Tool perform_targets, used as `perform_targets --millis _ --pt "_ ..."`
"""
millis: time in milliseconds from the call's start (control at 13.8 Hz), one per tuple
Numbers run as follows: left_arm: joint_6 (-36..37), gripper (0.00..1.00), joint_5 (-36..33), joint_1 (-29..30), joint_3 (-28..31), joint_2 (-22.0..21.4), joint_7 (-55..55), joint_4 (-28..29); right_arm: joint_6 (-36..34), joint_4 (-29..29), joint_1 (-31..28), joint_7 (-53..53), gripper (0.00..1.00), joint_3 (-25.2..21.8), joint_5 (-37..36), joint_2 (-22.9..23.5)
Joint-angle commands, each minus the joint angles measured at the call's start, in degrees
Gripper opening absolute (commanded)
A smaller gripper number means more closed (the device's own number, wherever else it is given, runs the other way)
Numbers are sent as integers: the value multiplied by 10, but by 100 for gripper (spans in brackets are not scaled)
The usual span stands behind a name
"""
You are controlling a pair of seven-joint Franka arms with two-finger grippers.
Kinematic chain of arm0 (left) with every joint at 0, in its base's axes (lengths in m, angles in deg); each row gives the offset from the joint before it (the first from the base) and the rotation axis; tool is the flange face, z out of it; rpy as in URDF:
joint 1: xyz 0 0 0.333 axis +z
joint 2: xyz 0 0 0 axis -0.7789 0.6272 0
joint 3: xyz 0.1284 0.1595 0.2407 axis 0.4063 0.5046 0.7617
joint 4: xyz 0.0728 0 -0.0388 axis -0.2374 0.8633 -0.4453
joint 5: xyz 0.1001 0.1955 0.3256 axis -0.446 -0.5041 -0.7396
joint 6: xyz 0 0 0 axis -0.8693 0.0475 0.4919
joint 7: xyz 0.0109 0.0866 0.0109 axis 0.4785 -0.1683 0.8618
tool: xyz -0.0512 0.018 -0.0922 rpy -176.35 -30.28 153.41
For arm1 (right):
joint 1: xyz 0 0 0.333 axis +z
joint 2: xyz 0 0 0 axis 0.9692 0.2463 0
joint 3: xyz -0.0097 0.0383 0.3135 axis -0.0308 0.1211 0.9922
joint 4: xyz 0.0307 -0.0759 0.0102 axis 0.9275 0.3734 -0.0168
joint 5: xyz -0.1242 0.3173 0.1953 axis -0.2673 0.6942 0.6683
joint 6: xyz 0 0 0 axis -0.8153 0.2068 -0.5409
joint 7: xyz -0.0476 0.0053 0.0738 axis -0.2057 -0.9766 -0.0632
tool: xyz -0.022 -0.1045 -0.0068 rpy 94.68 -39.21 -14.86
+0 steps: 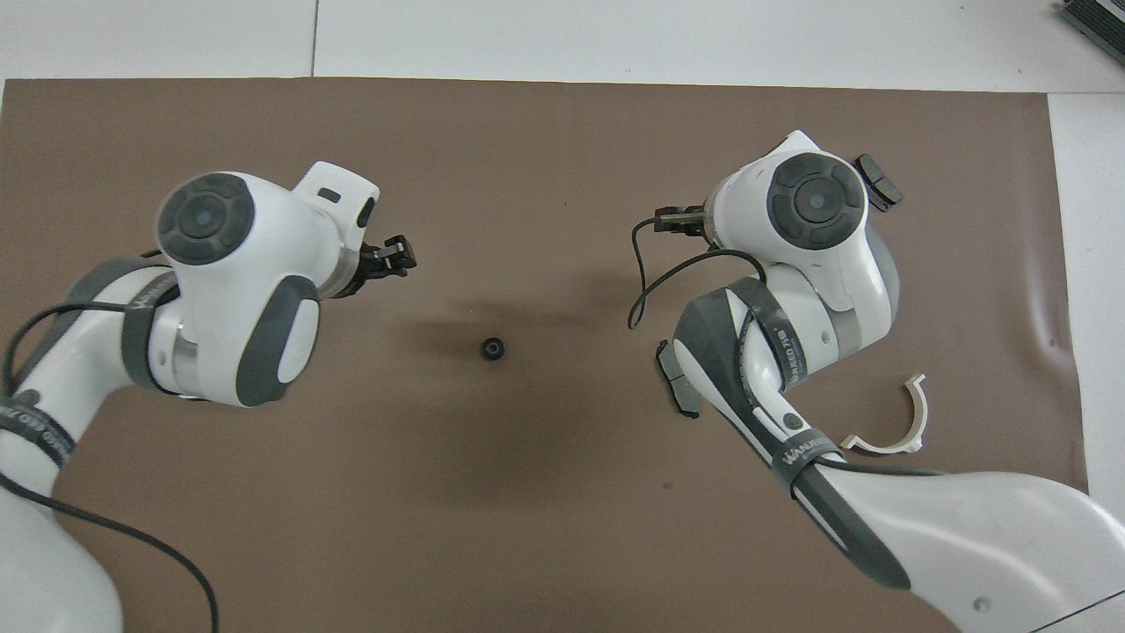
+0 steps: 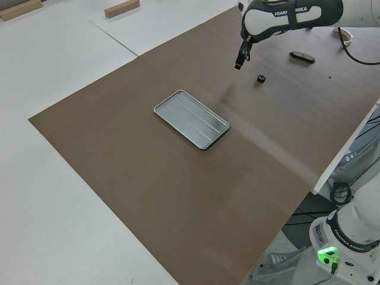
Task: Place bearing gear from tray to pile
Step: 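Grasp the third gear with the right gripper while the left gripper retracts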
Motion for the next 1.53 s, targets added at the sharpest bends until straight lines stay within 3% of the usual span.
perform_targets --millis 0,363,581,654,872,1089,1307,1453 --pt "39 72 -8 58 -6 -21 -111 5 -2 0 7 12 100 23 34 -1" --pt "91 72 -8 156 -6 -44 -282 -2 -26 -25 86 94 100 31 36 17" --pt "189 75 -11 166 -5 -49 -283 -75 -30 -37 140 131 100 29 25 50" --pt "223 75 -12 169 -5 -49 -282 -103 -37 -67 150 146 100 30 9 75" --pt "303 86 -46 167 -6 -64 -282 -163 -67 -114 170 164 100 32 -12 121" --pt "318 99 -56 165 -9 -101 -283 -167 -46 -114 174 161 100 32 -16 138" --pt "317 100 -56 167 -10 -112 -296 -158 -33 -113 187 162 91 32 -14 141" --pt "316 100 -56 168 -10 -113 -323 -155 -19 -104 189 161 78 32 -14 140"
